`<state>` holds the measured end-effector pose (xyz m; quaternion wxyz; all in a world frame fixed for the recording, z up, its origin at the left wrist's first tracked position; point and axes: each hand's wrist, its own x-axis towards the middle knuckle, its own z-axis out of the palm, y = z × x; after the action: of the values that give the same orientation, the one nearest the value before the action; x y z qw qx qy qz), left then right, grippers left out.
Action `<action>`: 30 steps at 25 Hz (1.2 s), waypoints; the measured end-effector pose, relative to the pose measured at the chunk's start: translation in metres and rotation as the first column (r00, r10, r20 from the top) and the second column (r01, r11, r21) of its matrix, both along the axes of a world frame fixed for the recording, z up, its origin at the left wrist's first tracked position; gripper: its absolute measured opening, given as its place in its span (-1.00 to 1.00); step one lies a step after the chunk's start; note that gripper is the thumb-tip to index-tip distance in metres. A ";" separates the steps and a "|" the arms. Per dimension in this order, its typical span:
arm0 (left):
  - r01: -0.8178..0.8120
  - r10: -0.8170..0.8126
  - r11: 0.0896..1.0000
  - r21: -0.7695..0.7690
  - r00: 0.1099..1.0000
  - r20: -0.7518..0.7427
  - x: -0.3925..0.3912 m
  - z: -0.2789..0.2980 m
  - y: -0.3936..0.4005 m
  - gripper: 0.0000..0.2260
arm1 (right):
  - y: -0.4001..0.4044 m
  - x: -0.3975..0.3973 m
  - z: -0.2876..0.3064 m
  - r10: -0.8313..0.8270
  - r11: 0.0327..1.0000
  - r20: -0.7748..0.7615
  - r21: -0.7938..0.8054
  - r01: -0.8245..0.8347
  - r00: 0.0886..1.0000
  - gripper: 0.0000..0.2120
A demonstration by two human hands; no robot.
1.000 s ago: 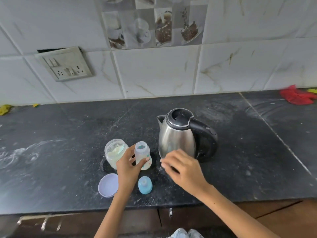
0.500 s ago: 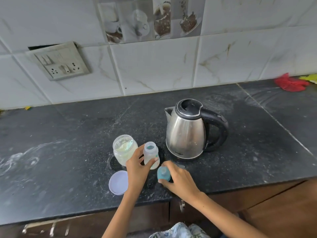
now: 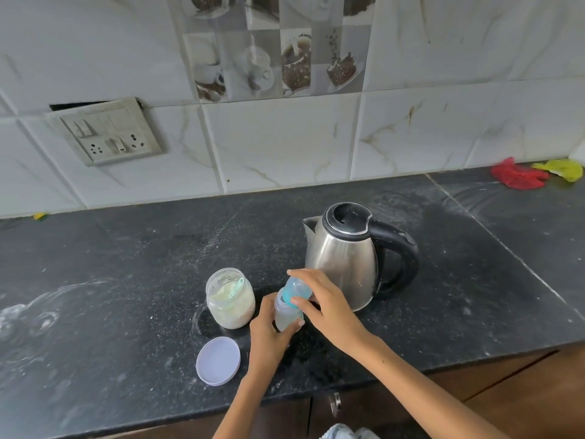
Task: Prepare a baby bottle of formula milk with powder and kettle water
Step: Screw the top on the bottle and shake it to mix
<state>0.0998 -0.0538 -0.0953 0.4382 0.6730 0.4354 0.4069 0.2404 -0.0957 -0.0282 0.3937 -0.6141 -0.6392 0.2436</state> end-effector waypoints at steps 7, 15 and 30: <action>0.021 -0.021 1.000 -0.010 1.000 -0.004 -0.003 -0.007 0.002 -0.60 | 0.029 -0.007 0.027 0.235 0.952 0.256 -0.255 -0.169 0.938 -0.56; 0.000 -0.001 1.000 -0.015 0.999 -0.038 -0.003 -0.006 0.003 -0.55 | 0.037 -0.033 0.031 0.020 0.965 0.707 -0.198 0.171 0.707 -0.38; 0.005 -0.006 1.000 -0.017 1.000 -0.026 -0.005 -0.003 0.004 -0.56 | 0.029 -0.019 0.017 0.077 0.945 0.277 -0.326 0.018 0.958 -0.27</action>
<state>0.0946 -0.0495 -0.0986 0.4392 0.6758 0.4426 0.3932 0.2211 -0.0663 -0.0112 0.1868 -0.6894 -0.6496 0.2605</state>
